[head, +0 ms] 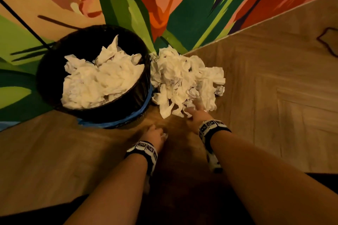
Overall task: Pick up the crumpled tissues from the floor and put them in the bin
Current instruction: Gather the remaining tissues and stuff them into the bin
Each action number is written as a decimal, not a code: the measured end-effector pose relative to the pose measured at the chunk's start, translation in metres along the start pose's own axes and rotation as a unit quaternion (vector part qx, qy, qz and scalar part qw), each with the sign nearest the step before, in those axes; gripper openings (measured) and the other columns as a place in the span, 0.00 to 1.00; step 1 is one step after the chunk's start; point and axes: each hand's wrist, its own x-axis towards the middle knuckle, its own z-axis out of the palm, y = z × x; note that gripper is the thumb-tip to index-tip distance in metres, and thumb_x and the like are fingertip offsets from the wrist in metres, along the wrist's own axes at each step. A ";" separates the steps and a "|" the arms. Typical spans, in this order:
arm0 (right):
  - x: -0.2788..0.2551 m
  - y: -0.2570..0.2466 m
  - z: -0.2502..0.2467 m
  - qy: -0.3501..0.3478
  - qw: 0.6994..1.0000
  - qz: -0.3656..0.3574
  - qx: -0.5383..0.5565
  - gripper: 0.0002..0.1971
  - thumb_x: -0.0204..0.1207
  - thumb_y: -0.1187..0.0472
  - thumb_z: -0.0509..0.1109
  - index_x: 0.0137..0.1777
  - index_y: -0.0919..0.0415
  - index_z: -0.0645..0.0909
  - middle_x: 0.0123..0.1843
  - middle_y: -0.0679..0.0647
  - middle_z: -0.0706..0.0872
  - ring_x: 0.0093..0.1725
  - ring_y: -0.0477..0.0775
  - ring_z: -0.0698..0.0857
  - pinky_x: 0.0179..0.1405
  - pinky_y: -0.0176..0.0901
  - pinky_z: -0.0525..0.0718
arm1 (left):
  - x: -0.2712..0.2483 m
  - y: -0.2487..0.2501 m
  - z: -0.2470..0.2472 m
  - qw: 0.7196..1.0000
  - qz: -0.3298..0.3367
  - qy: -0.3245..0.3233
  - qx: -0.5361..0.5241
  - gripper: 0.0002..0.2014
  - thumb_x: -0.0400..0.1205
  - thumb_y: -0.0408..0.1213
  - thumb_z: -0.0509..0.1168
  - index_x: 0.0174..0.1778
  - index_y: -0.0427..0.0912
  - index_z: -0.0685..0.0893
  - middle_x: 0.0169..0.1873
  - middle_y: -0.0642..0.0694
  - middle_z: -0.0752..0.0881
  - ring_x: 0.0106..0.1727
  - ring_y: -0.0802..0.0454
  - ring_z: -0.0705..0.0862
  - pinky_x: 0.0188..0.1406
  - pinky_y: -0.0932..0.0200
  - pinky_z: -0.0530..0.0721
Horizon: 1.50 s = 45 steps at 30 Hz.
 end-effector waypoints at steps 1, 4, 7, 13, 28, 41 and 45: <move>0.002 0.001 0.002 -0.003 1.000 0.000 -0.007 0.25 0.80 0.57 0.65 0.77 0.46 0.71 0.87 0.47 0.49 0.75 0.62 0.74 0.72 0.53 0.77 | 0.001 -0.002 -0.001 1.000 -0.010 0.015 -0.016 0.16 0.88 0.45 0.55 0.68 0.44 0.77 0.72 0.40 0.73 0.71 0.41 0.74 0.71 0.46 0.73; 0.005 -0.001 0.008 0.003 1.000 -0.009 -0.015 0.20 0.80 0.56 0.65 0.72 0.53 0.77 0.82 0.53 0.62 0.73 0.60 0.75 0.74 0.50 0.74 | -0.001 -0.002 -0.005 0.991 -0.057 0.045 -0.109 0.11 0.88 0.43 0.53 0.59 0.43 0.77 0.60 0.37 0.81 0.60 0.40 0.80 0.59 0.47 0.80; 0.003 -0.007 0.018 -0.020 0.998 -0.042 -0.051 0.16 0.81 0.53 0.64 0.65 0.53 0.83 0.71 0.53 0.79 0.66 0.57 0.79 0.67 0.48 0.77 | -0.004 -0.001 -0.008 0.976 -0.073 0.097 -0.180 0.07 0.87 0.43 0.52 0.49 0.48 0.74 0.49 0.42 0.84 0.50 0.44 0.82 0.47 0.48 0.83; -0.008 -0.013 0.048 -0.010 1.000 -0.023 0.015 0.11 0.81 0.48 0.65 0.50 0.54 0.84 0.56 0.51 0.84 0.48 0.49 0.82 0.51 0.47 0.83 | -0.001 0.004 -0.016 0.965 -0.037 0.123 -0.227 0.17 0.85 0.43 0.58 0.69 0.61 0.67 0.52 0.45 0.83 0.52 0.44 0.85 0.52 0.42 0.87; 0.004 -0.006 0.046 0.020 0.998 0.037 0.045 0.20 0.73 0.53 0.76 0.61 0.56 0.77 0.76 0.56 0.66 0.66 0.64 0.79 0.67 0.57 0.80 | 0.026 0.028 -0.015 0.933 -0.001 0.182 -0.309 0.03 0.86 0.42 0.61 0.53 0.50 0.78 0.47 0.50 0.84 0.39 0.59 0.81 0.31 0.64 0.76; 0.005 -0.018 0.043 -0.056 0.997 -0.043 -0.030 0.42 0.76 0.73 0.62 0.82 0.34 0.54 0.86 0.43 0.39 0.83 0.67 0.56 0.78 0.63 0.68 | 0.003 0.004 0.000 0.940 -0.109 0.175 -0.272 0.09 0.82 0.38 0.59 0.46 0.52 0.84 0.42 0.46 0.84 0.36 0.53 0.82 0.34 0.56 0.83; 0.011 -0.026 0.046 -0.095 0.988 -0.057 -0.109 0.31 0.83 0.66 0.59 0.84 0.47 0.58 0.87 0.46 0.49 0.85 0.65 0.52 0.82 0.62 0.60 | 0.001 0.000 0.005 0.952 -0.113 0.151 -0.242 0.09 0.81 0.43 0.61 0.37 0.49 0.83 0.44 0.45 0.89 0.42 0.48 0.87 0.39 0.56 0.85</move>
